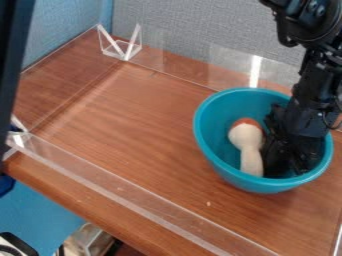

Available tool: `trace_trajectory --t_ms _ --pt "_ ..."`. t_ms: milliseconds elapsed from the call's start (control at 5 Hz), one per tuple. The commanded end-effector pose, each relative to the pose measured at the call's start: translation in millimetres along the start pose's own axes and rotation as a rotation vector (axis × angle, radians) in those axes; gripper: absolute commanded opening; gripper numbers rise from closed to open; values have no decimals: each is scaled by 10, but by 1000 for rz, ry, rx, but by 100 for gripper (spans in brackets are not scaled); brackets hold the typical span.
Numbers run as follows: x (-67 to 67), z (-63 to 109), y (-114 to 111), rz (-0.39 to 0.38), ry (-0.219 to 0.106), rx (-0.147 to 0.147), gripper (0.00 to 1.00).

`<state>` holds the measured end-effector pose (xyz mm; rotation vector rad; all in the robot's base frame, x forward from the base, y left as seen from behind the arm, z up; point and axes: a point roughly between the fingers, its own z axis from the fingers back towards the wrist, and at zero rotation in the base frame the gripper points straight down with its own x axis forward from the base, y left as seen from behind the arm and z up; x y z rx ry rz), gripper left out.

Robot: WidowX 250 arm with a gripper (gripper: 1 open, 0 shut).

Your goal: Put the mushroom in the blue bowl

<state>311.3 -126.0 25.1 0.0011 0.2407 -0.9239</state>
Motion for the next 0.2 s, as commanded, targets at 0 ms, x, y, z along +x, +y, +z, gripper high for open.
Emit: trace_trajectory --t_ms 0 --pt "5 -105 10 62 -17 -8 0"
